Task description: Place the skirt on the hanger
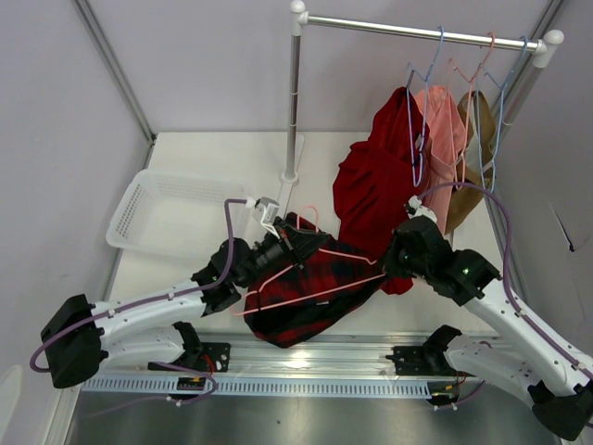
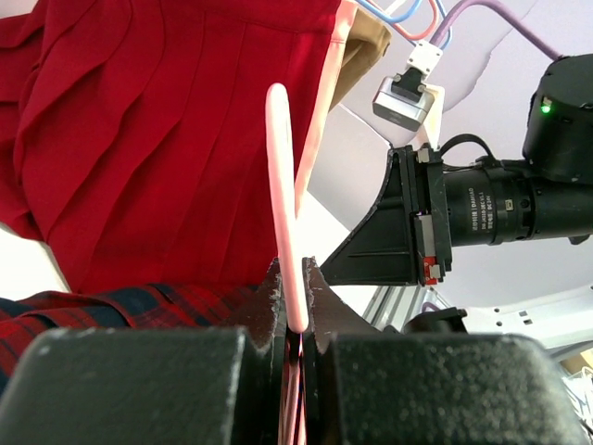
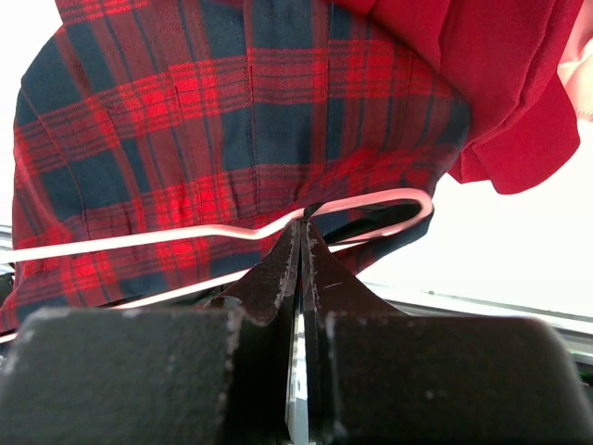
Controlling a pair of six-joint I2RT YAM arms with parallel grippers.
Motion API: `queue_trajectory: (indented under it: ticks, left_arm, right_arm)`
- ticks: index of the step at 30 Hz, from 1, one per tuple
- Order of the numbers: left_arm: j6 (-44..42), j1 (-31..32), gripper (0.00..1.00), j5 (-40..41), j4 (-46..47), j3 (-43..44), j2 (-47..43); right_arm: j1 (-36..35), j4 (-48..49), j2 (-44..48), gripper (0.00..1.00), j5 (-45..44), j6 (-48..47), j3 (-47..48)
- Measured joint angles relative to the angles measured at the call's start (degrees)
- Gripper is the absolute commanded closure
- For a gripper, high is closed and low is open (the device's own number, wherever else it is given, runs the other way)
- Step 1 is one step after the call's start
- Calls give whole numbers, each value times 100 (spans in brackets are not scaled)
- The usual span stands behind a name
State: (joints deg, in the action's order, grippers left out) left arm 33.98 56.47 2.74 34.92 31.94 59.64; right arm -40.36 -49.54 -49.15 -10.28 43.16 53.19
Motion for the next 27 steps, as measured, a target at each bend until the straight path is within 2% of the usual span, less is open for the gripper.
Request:
queue_trajectory:
  ticks: [15, 23, 26, 27]
  left_arm:
    - [-17, 166, 100, 15, 267, 442, 675]
    - [-273, 177, 100, 33, -256, 909, 717]
    - [-409, 173, 100, 35, -415, 1207, 706]
    - [-437, 157, 100, 33, -435, 1268, 699]
  right_arm:
    - [0, -131, 101, 100, 24, -83, 308]
    - [0, -140, 157, 100, 20, -168, 623]
    - [0, -160, 212, 93, 20, -188, 632]
    - [0, -166, 238, 87, 20, -190, 632]
